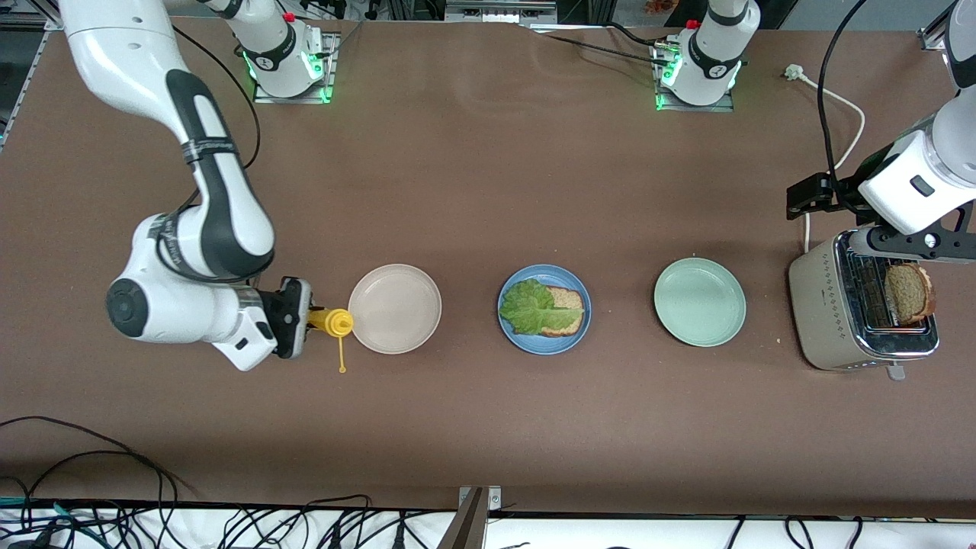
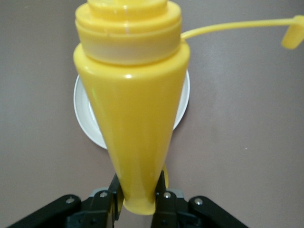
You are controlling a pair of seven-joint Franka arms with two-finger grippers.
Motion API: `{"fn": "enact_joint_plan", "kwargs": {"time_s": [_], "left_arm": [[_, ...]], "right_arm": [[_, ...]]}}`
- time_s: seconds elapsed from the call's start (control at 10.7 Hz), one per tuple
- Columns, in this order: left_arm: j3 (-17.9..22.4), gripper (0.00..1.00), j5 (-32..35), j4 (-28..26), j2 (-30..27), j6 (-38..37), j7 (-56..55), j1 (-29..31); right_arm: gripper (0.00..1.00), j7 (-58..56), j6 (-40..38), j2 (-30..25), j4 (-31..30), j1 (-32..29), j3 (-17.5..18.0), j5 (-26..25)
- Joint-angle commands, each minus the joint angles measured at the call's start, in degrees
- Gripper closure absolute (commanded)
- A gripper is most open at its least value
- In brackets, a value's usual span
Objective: Make sandwich in blue plate with both arms
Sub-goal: 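Carry the mustard bottle back beside the white plate, then set the mustard down with the right gripper while the left gripper reaches the toaster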
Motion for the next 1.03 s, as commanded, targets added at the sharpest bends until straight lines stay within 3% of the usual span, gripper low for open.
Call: {"fn": "enact_joint_plan", "kwargs": {"time_s": [0.0, 0.56, 0.94], "left_arm": [[-0.05, 0.00, 0.92, 0.08, -0.57, -0.89, 0.52, 0.17], [-0.05, 0.00, 1.53, -0.10, -0.05, -0.80, 0.60, 5.97], [-0.05, 0.00, 1.62, -0.10, 2.94, -0.36, 0.60, 9.93]], "right_arm": [[1.00, -16.09, -2.89, 2.44, -1.55, -7.68, 1.39, 11.38], [1.00, -30.63, -4.93, 13.26, -0.85, -13.32, 3.42, 26.78], [1.00, -32.49, -4.93, 14.76, -0.94, -13.59, 3.42, 27.42]]}}
